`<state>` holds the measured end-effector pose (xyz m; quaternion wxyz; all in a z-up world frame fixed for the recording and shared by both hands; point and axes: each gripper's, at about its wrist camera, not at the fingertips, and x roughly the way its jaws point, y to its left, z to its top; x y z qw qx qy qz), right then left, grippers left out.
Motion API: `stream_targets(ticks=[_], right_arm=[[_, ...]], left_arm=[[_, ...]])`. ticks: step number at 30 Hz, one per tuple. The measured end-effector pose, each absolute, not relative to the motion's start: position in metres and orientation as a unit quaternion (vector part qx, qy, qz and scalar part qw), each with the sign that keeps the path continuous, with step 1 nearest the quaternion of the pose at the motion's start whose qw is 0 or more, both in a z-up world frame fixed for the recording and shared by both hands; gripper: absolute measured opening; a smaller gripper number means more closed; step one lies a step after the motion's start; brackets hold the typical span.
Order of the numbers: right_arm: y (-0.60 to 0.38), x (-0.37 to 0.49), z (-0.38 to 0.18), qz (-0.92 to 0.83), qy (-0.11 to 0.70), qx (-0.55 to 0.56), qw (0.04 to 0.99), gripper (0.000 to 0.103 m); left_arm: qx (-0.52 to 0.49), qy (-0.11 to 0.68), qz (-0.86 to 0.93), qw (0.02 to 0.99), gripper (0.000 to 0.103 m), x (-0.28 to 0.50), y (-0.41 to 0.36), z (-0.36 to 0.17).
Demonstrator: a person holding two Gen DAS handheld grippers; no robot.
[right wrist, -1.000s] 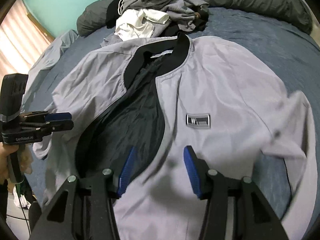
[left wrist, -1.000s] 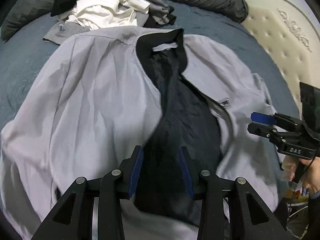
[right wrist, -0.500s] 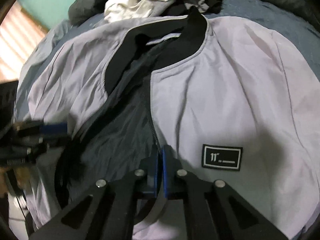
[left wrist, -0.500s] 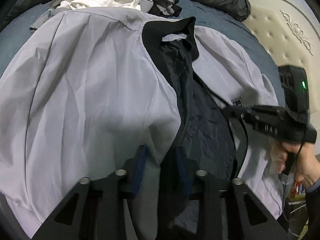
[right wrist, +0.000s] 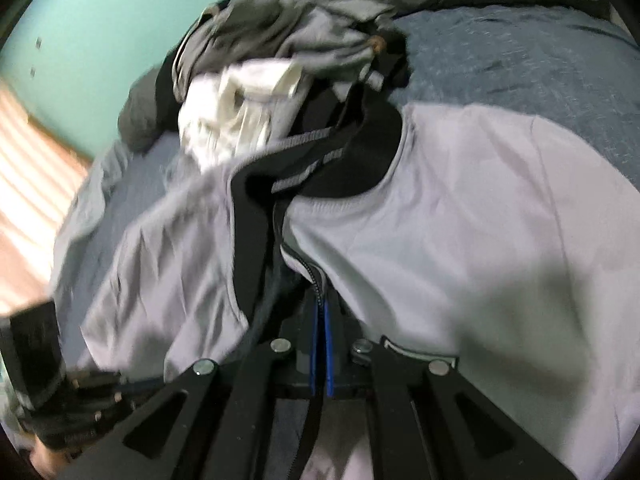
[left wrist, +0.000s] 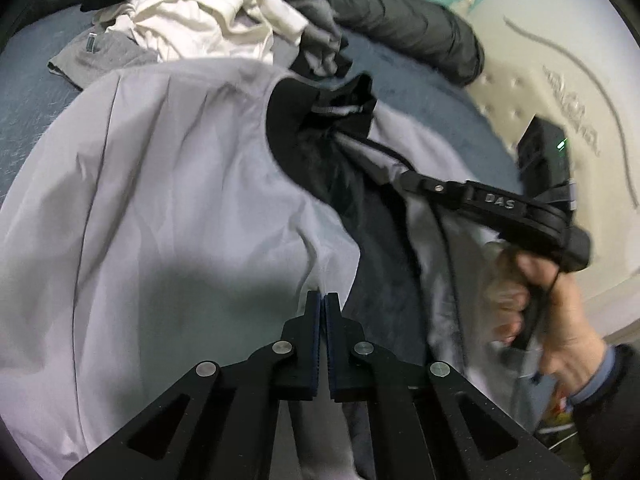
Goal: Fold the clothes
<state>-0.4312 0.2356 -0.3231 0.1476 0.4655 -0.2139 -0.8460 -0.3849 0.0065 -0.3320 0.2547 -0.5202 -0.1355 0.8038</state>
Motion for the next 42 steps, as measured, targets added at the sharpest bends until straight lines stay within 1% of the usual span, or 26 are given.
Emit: stream_targets(ticks=[6,11,15,18,22,27,30,31,33,35,37,38,39,40,41,42], right_arm=[[0.249,-0.433,-0.311,-0.850,-0.278,0.415,0.167,0.002],[0.271,-0.419,-0.294,-0.852,-0.310,0.379,0.185,0.002],[0.278,-0.407,-0.270,-0.858,-0.316,0.349,0.205,0.002],[0.275,-0.407,-0.262,-0.862,-0.301,0.351,0.207,0.002],[0.256,-0.421,-0.278,-0.858,-0.273,0.385,0.203,0.002],[0.225,-0.441,-0.317,-0.845,-0.241,0.437,0.193,0.002],[0.213,-0.444,-0.338,-0.834,-0.219,0.469,0.193,0.004],[0.210,-0.444,-0.342,-0.829,-0.217,0.476,0.197,0.006],[0.209,-0.439,-0.340,-0.832,-0.202,0.477,0.200,0.006],[0.210,-0.434,-0.334,-0.838,-0.185,0.473,0.201,0.013],[0.217,-0.426,-0.321,-0.846,-0.174,0.462,0.202,0.035],[0.223,-0.423,-0.314,-0.849,-0.174,0.453,0.207,0.037],[0.231,-0.420,-0.304,-0.855,-0.172,0.442,0.209,0.040],[0.239,-0.418,-0.295,-0.862,-0.167,0.432,0.205,0.041],[0.248,-0.417,-0.287,-0.869,-0.161,0.423,0.200,0.042],[0.260,-0.420,-0.278,-0.875,-0.155,0.416,0.192,0.042]], left_arm=[[-0.477,-0.197,0.812,0.272,0.002,-0.389,-0.009,-0.305],[-0.436,-0.226,0.824,0.282,0.002,-0.391,-0.021,-0.273],[-0.404,-0.236,0.836,0.288,0.002,-0.394,-0.020,-0.246],[-0.394,-0.243,0.839,0.287,0.002,-0.402,-0.016,-0.237],[-0.412,-0.231,0.836,0.278,0.002,-0.413,-0.002,-0.249],[-0.431,-0.234,0.829,0.270,0.002,-0.418,0.004,-0.274],[-0.453,-0.221,0.819,0.274,0.002,-0.417,0.015,-0.295],[-0.463,-0.216,0.814,0.276,0.002,-0.417,0.019,-0.302],[-0.480,-0.209,0.806,0.277,0.002,-0.416,0.025,-0.317],[-0.490,-0.204,0.805,0.266,0.002,-0.415,0.026,-0.329],[-0.497,-0.211,0.800,0.261,0.003,-0.416,0.022,-0.333],[-0.496,-0.207,0.802,0.260,0.005,-0.415,0.019,-0.330],[-0.492,-0.203,0.806,0.258,0.012,-0.415,0.016,-0.324],[-0.488,-0.200,0.810,0.256,0.015,-0.414,0.012,-0.319],[-0.484,-0.196,0.814,0.254,0.024,-0.414,0.008,-0.312],[-0.478,-0.192,0.819,0.253,0.036,-0.415,0.002,-0.303]])
